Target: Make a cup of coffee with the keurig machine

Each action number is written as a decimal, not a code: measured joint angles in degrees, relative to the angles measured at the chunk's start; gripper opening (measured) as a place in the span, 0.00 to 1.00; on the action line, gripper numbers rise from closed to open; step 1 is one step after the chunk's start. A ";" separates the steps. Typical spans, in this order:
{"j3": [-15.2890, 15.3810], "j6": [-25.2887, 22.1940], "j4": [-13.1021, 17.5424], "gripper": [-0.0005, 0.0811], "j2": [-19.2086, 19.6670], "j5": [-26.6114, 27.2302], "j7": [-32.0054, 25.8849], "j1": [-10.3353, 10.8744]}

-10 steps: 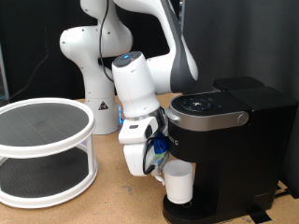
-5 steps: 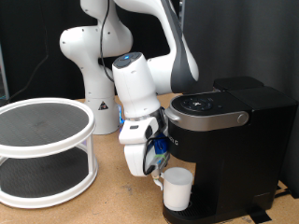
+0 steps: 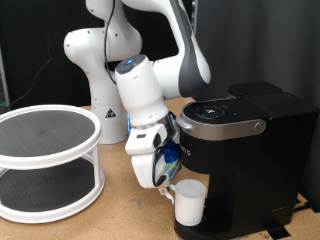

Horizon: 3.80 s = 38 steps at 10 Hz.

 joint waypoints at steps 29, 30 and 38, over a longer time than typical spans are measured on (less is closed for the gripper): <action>-3.86 -39.65 -1.67 0.99 -37.93 -10.70 9.44 -9.62; -4.08 -41.36 -1.39 0.99 -39.22 -11.11 10.03 -9.99; -4.85 -45.04 -0.56 0.99 -41.85 -9.09 11.26 -10.66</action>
